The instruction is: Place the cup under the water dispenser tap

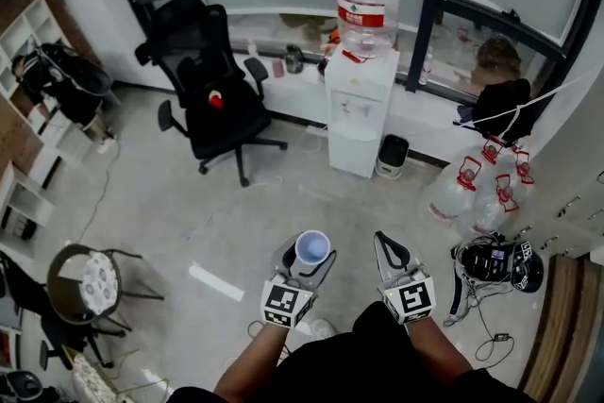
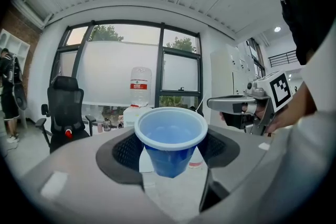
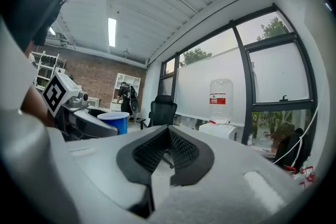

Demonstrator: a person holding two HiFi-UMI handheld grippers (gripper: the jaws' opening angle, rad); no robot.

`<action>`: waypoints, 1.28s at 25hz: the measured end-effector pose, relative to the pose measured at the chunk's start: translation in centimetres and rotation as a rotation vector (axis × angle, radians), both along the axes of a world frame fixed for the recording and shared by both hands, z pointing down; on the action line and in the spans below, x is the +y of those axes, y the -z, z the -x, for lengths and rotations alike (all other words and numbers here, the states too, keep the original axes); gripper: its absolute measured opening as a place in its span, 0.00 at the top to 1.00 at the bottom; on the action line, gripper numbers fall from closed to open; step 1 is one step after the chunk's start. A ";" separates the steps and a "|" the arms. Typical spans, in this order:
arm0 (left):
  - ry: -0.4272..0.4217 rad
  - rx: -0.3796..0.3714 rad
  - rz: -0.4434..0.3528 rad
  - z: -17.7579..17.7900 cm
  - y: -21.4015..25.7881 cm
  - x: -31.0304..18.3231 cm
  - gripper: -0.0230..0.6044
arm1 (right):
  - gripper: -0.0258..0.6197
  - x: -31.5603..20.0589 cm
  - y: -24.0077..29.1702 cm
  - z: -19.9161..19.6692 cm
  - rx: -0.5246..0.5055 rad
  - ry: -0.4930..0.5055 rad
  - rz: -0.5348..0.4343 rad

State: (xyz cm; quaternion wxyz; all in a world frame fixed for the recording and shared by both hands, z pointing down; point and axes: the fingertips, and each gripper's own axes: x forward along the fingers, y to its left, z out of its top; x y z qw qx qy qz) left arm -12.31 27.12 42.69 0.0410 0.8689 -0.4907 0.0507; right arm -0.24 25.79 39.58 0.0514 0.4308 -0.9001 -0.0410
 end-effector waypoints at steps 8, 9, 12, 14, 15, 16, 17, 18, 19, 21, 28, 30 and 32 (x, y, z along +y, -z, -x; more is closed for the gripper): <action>-0.031 -0.009 0.014 -1.6 -0.9 -3.0 0.43 | 0.96 -3.3 -1.1 -0.7 -0.001 0.016 0.039; -0.036 -0.016 0.013 -1.9 -0.8 -3.6 0.43 | 0.96 -3.9 -1.2 -0.9 -0.002 0.016 0.042; -0.039 -0.028 0.005 -2.4 -0.1 -5.8 0.43 | 0.96 -6.3 -1.2 -1.3 -0.001 0.023 0.038; -0.019 -0.016 0.002 -2.4 0.6 -7.9 0.43 | 0.96 -8.3 -1.8 -1.7 0.005 0.030 0.047; -0.011 -0.011 0.000 -2.5 0.8 -9.1 0.43 | 0.96 -9.3 -2.2 -1.9 0.009 0.033 0.056; -0.006 -0.010 -0.003 -2.6 1.0 -10.2 0.43 | 0.96 -10.2 -2.6 -2.1 0.012 0.035 0.064; -0.003 -0.014 -0.006 -2.7 1.1 -11.2 0.43 | 0.96 -11.1 -2.9 -2.3 0.012 0.037 0.071; 0.001 -0.020 -0.010 -2.9 1.2 -12.2 0.43 | 0.96 -12.0 -3.0 -2.5 0.010 0.038 0.074; 0.007 -0.024 -0.013 -2.9 1.3 -13.2 0.43 | 0.96 -12.9 -2.9 -2.7 0.009 0.038 0.073; 0.018 -0.024 -0.012 -3.1 1.4 -15.0 0.43 | 0.96 -14.5 -2.8 -3.2 0.014 0.040 0.071; 0.027 -0.027 0.027 -4.8 0.0 -20.0 0.43 | 0.96 -19.0 -3.0 -5.1 0.036 0.057 0.086; 0.032 -0.029 0.036 -5.2 -0.3 -21.3 0.43 | 0.96 -19.9 -2.8 -5.7 0.031 0.064 0.089; 0.038 -0.031 0.045 -5.6 -0.5 -22.2 0.43 | 0.96 -20.6 -2.4 -5.9 0.014 0.075 0.074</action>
